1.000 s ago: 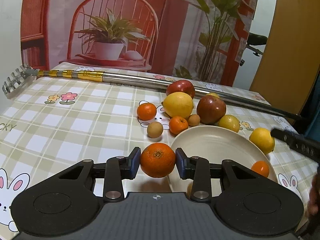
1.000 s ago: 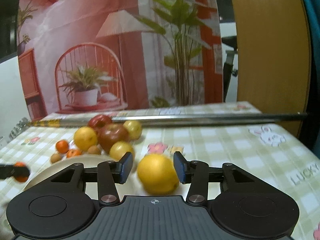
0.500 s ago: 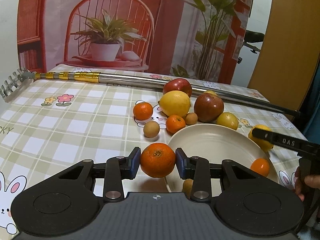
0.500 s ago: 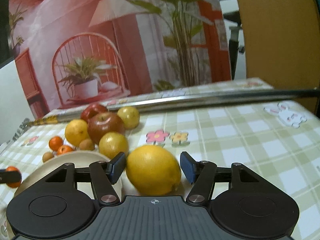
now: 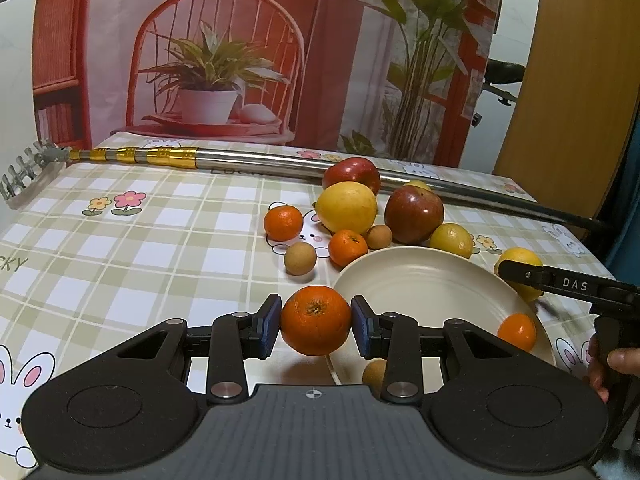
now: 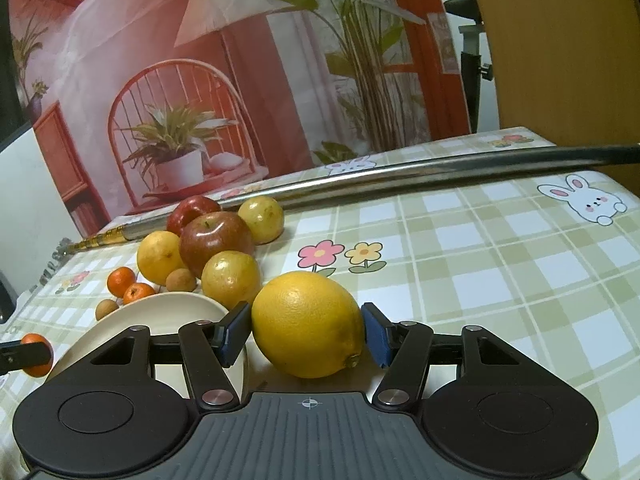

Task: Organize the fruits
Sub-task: 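Carry the tangerine and lemon over the white plate and open both tools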

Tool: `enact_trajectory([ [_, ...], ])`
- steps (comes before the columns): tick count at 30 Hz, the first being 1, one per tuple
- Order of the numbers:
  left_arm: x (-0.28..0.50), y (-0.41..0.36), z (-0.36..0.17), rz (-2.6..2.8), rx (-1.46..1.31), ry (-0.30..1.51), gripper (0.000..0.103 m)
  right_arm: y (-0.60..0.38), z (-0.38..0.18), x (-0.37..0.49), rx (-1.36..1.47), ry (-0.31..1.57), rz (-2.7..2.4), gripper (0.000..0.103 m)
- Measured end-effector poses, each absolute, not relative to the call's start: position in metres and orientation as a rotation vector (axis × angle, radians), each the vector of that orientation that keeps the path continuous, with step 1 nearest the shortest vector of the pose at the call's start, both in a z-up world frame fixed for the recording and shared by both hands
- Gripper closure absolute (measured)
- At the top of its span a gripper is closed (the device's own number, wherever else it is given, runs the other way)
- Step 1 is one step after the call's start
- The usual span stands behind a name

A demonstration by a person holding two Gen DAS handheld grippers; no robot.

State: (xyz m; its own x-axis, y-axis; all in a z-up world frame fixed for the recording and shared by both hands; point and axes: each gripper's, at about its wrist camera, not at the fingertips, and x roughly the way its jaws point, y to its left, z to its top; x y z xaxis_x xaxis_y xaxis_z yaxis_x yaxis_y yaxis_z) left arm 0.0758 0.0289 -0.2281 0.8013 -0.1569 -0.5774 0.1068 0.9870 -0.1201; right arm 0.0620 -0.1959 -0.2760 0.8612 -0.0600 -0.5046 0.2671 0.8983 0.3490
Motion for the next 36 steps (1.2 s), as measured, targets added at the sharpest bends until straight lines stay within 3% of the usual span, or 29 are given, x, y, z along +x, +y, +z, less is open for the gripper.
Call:
enact_trajectory([
  [19, 0.082, 0.024, -0.217, -0.199, -0.068, 0.590, 0.063, -0.197, -0.276, 0.061, 0.425, 0.503, -0.179, 0.048],
  [36, 0.097, -0.002, -0.237, -0.282, 0.056, 0.675, 0.063, -0.198, -0.277, 0.060, 0.422, 0.500, -0.177, 0.048],
])
